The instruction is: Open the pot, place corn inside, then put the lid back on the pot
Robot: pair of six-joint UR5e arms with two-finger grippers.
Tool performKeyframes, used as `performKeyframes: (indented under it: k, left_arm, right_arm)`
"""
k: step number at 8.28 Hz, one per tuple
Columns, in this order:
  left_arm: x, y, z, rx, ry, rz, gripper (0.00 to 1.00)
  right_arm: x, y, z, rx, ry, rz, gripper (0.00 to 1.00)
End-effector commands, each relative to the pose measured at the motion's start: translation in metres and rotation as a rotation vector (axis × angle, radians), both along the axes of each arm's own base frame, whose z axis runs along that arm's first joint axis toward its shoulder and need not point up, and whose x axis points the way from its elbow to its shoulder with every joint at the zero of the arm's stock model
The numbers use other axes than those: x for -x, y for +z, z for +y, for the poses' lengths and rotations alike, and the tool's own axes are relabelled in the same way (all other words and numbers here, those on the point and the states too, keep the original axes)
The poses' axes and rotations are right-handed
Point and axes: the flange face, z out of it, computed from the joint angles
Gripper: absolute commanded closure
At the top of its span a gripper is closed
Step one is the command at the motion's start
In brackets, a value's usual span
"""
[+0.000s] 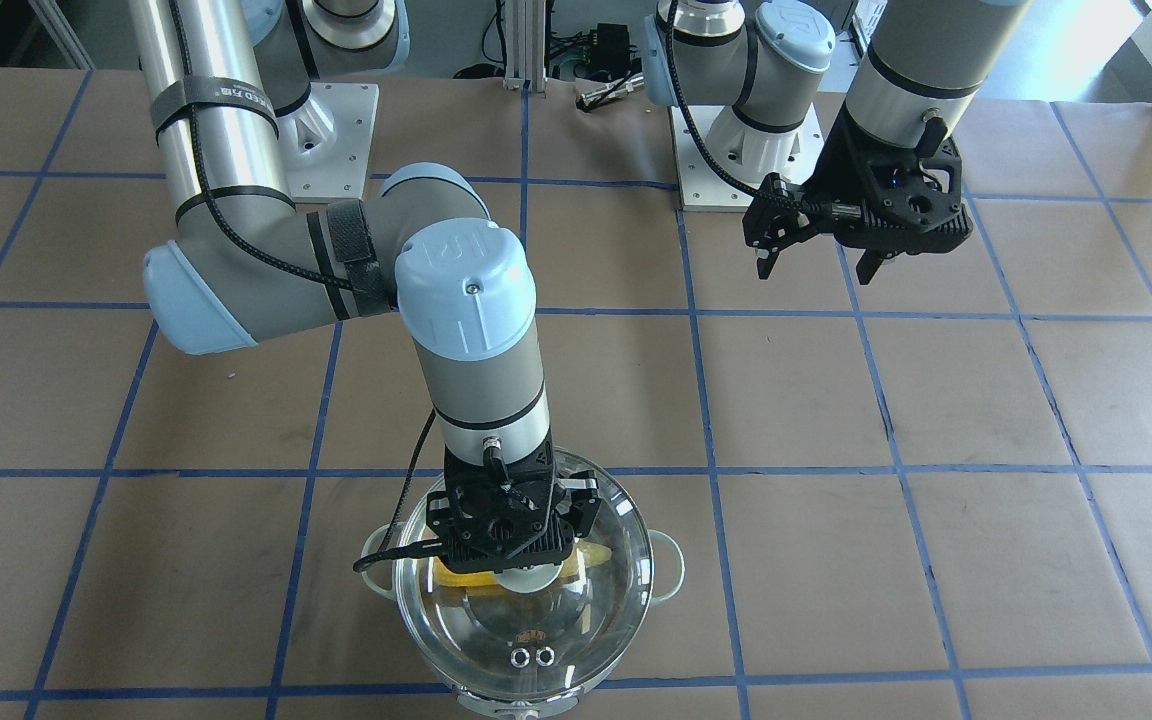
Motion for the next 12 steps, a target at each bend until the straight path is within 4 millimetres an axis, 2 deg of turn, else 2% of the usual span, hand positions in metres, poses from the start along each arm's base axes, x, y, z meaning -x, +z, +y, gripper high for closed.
performKeyframes:
  k: [1, 4, 8, 12]
  left_arm:
    - [0.0, -0.0008, 0.0, 0.0, 0.0, 0.002, 0.0]
    - [0.0, -0.0008, 0.0, 0.0, 0.0, 0.002, 0.0]
    - [0.0, -0.0008, 0.0, 0.0, 0.0, 0.002, 0.0]
    - [-0.0001, -0.0018, -0.0024, 0.006, 0.013, 0.003, 0.0]
  right_arm:
    - [0.0015, 0.0049, 0.0006, 0.005, 0.008, 0.003, 0.59]
    - [0.0058, 0.0077, -0.0002, 0.008, -0.004, 0.01, 0.58]
    - [0.0061, -0.0005, 0.0022, -0.039, -0.016, 0.017, 0.57]
    - [0.0038, 0.0041, 0.0016, -0.037, -0.046, -0.004, 0.57]
